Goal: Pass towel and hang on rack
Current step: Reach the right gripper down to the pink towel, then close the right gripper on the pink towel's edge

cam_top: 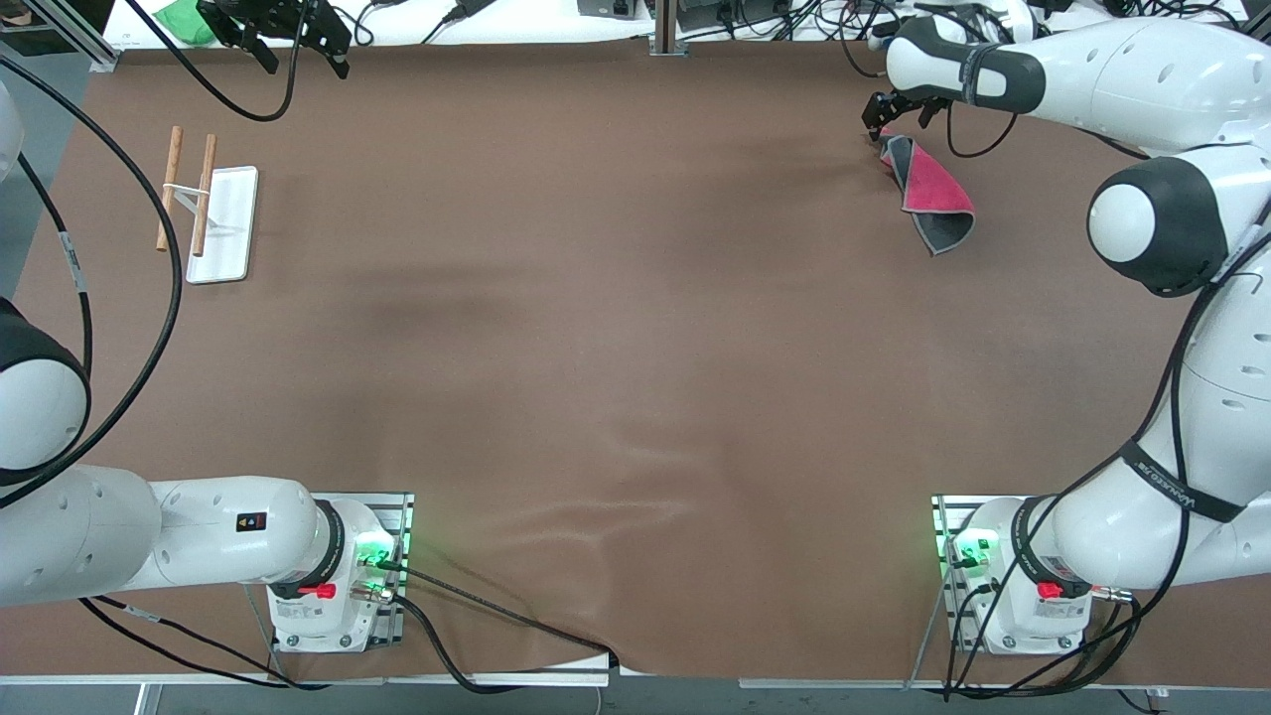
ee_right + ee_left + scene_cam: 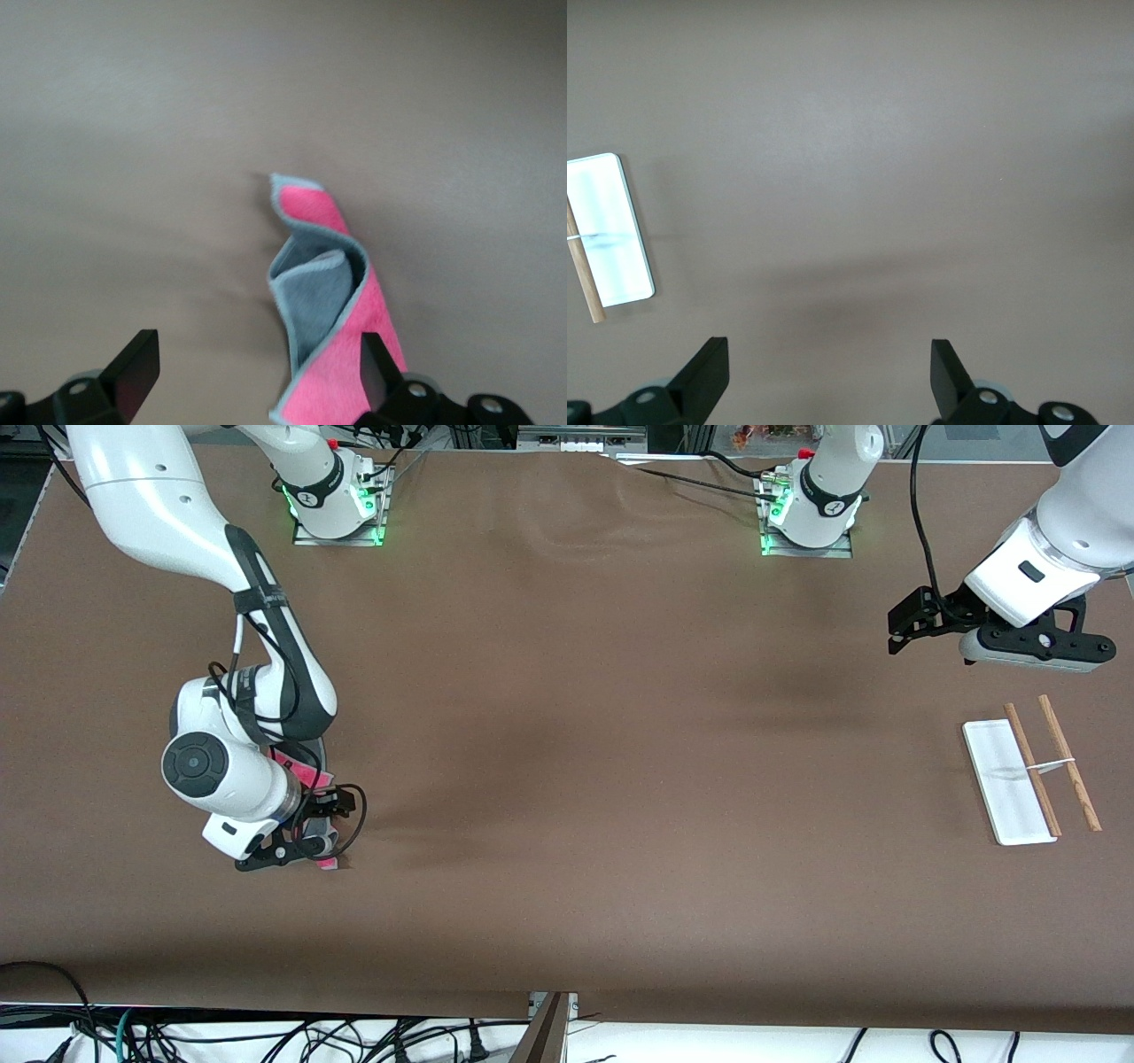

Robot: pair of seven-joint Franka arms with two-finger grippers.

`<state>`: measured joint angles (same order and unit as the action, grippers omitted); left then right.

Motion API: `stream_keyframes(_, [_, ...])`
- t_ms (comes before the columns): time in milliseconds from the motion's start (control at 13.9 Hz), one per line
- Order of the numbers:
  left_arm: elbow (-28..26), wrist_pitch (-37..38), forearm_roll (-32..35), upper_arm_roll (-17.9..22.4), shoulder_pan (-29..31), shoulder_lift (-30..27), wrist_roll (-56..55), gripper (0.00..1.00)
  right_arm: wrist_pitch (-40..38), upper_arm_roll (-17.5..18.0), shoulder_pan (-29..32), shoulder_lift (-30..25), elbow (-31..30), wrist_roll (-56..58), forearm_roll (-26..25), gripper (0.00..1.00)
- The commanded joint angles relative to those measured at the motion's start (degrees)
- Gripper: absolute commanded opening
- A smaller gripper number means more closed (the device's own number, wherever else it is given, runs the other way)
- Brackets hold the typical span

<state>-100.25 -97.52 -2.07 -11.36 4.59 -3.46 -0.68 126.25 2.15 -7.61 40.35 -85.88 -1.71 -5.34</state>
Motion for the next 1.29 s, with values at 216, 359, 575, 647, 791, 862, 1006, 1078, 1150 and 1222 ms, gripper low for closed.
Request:
stream_keyframes(216, [0.40, 1.10, 1.11, -0.42, 0.15, -0.58, -0.28, 1.00, 3.47, -0.75, -0.74, 0.43, -2.97, -22.60, 2.09, 0.99])
stream_keyframes(359, [0.40, 1.11, 1.11, -0.33, 0.15, -0.58, -0.28, 1.00, 6.80, -0.92, -0.91, 1.74, -3.50, -24.30, 2.00, 1.00])
stream_keyframes(575, [0.40, 1.28, 1.11, -0.33, 0.15, -0.58, -0.28, 1.00, 10.15, -1.89, -0.91, 2.27, -3.94, -24.30, 1.83, 1.00])
stream_keyframes(647, [0.40, 1.28, 1.02, -0.33, 0.15, -0.58, -0.28, 1.00, 11.12, -2.15, -0.91, 2.36, -3.94, -24.22, 1.74, 1.00])
stream_keyframes(791, [0.40, 1.37, 1.02, -0.16, 0.24, -0.67, -0.28, 1.00, 12.61, -2.86, -0.91, 2.71, -3.94, -24.13, 1.48, 1.00])
stream_keyframes(862, [0.40, 1.46, 1.02, -0.15, 0.24, -0.67, -0.28, 1.00, 12.62, -2.94, -0.91, 2.71, -3.94, -24.22, 1.48, 0.99])
stream_keyframes(1006, [0.40, 1.46, 1.02, -0.42, 0.24, -0.67, -0.28, 1.00, 12.45, -2.95, -1.00, 2.62, -3.94, -24.30, 1.48, 0.98])
stream_keyframes(1078, [0.40, 1.46, 1.02, -0.42, 0.24, -0.58, -0.28, 1.00, 12.36, -2.95, -1.09, 2.62, -3.94, -24.22, 1.39, 0.98])
stream_keyframes(1150, [0.40, 1.46, 1.02, -0.42, 0.24, -0.67, -0.28, 1.00, 12.18, -2.95, -1.70, 2.62, -3.94, -24.48, 1.39, 0.98])
stream_keyframes(1222, [0.40, 1.46, 1.02, -0.42, 0.24, -0.67, -0.28, 1.00, 12.27, -2.95, -1.88, 2.62, -3.94, -24.92, 1.39, 0.98])
